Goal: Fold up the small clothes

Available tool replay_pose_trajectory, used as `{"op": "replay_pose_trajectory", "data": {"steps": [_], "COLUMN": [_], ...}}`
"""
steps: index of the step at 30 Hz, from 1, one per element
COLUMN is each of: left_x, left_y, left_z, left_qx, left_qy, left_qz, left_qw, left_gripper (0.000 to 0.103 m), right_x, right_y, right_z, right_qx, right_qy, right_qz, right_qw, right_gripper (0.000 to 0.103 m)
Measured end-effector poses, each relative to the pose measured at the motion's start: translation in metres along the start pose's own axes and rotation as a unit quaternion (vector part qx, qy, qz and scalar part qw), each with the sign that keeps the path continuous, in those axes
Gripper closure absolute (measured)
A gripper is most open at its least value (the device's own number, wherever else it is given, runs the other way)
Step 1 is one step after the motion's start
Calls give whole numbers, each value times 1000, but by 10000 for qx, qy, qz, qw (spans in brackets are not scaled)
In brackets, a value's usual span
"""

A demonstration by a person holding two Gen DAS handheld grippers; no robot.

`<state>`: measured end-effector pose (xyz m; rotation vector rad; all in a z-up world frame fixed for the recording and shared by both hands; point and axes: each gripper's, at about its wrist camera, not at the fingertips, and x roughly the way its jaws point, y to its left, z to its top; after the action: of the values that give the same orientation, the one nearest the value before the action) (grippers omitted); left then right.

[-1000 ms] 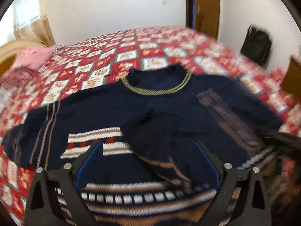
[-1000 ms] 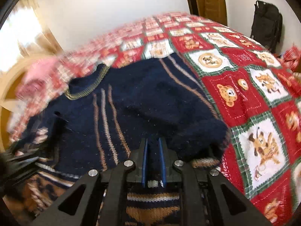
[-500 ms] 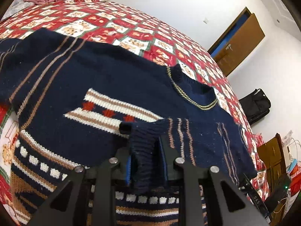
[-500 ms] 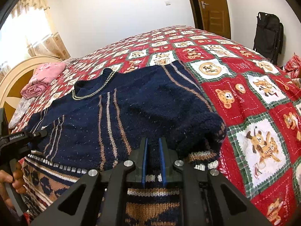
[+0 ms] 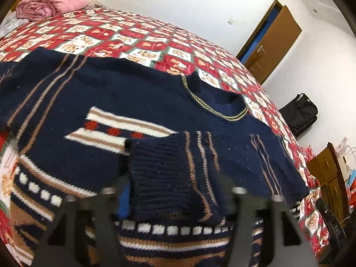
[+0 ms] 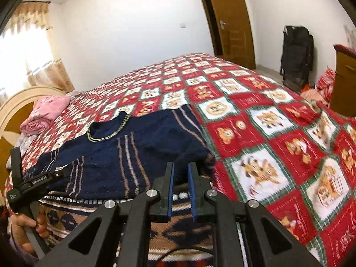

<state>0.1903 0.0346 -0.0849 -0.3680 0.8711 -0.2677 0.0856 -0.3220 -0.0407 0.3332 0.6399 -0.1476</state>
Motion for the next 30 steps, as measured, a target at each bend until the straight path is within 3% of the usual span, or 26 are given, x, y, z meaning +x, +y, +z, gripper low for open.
{"op": "replay_pose_trajectory", "data": {"steps": [1,2,5,12,15,18,20,23,25,26,28,30], "left_x": [4,10,11,-25,-32,-21,-6,18,11,5,-11,-25], "left_y": [-3,-6,-14,-25,-15,6,23,44,50,48,38,22], "left_z": [1,3,9,58,74,75,69,56,53,52,51,48], "left_qx": [32,27,63,594,872,981,906,721,531,459,491,640], "left_qy": [66,224,238,-444,-664,-496,-252,223,110,46,-253,-622], "left_qz": [-120,-318,-401,-497,-181,295,522,1151,1102,1192,1479,1540], "left_qw": [9999,9992,9989,9960,9938,9935,9942,9905,9924,9918,9875,9840], "left_gripper": [84,94,94,95,95,95,89,77,71,62,54,54], "right_x": [1,1,1,-7,-6,-3,-1,1,-1,-1,3,10], "right_y": [-4,-8,-18,-20,-16,-9,-5,3,8,10,15,19], "right_z": [0,-1,-1,0,0,-1,-1,0,3,6,14,20], "right_qx": [54,131,385,400,373,317,271,168,83,13,-68,-146], "right_qy": [35,82,189,88,99,155,186,225,165,122,93,43], "right_qz": [-30,-71,-59,-94,-53,2,19,66,57,35,19,5], "right_qw": [10000,9999,9991,9991,9992,9994,9995,9996,9998,9999,9999,9999], "right_gripper": [90,90,90,90,90,90,90,90,90,90,90,90]}}
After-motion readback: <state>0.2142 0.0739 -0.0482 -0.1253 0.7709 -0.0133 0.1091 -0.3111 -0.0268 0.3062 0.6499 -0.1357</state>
